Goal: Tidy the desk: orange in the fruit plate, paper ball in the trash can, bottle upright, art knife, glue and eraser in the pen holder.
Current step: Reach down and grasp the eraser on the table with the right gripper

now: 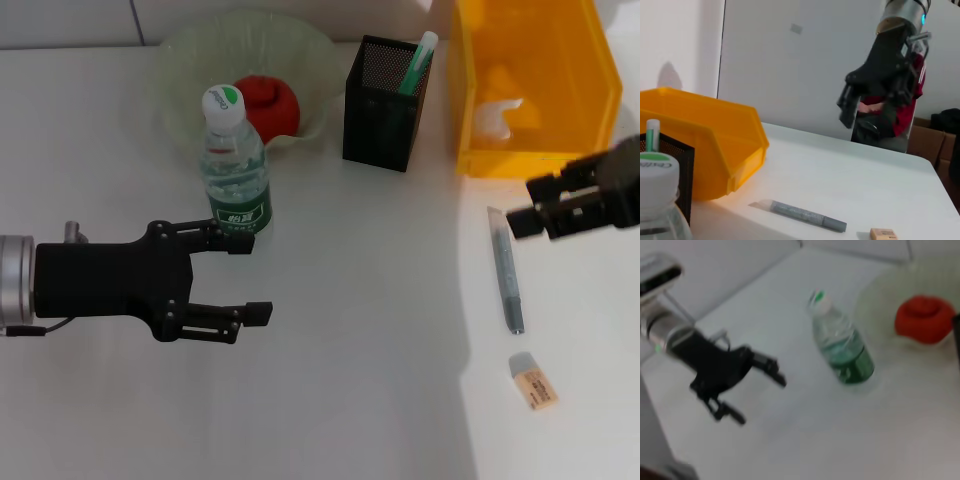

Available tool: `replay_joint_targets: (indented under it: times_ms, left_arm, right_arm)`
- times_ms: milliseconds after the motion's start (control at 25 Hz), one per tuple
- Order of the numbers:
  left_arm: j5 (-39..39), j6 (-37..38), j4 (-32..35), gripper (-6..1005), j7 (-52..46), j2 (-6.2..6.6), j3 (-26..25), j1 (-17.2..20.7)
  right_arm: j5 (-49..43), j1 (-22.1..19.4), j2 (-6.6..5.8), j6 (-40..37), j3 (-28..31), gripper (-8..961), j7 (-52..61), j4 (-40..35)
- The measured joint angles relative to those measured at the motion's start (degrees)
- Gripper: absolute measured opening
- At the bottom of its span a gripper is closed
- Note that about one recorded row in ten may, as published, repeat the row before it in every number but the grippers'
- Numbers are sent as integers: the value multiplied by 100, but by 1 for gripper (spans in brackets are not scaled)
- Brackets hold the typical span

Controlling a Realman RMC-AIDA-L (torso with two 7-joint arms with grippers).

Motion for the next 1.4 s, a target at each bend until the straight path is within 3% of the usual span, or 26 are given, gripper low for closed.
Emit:
replay_joint_targets:
  times_ms: [120, 280, 400, 560, 1000, 1400]
  left_arm:
    - [0, 2, 1, 859, -3, -10, 16, -19]
    - [0, 7, 1, 859, 18, -21, 24, -28]
    - [0, 8, 1, 859, 22, -26, 24, -31]
    - [-1, 7, 1, 859, 23, -32, 23, -38]
    - [-5, 4, 1, 859, 5, -37, 13, -49]
    - [-5, 15, 1, 859, 5, -78, -9, -8]
  right_arm:
    - [-411, 141, 13, -445, -135, 659, 130, -106]
    - [-1202, 265, 83, -574, -805, 658, 36, 58]
    - [-1624, 373, 160, -381, -1441, 658, 6, 361]
    - [-1917, 418, 210, -92, -1832, 657, 39, 454]
    - [-2062, 503, 229, 634, -3188, 656, 63, 1021]
    - [-2556, 502, 246, 877, -3424, 655, 568, 1038]
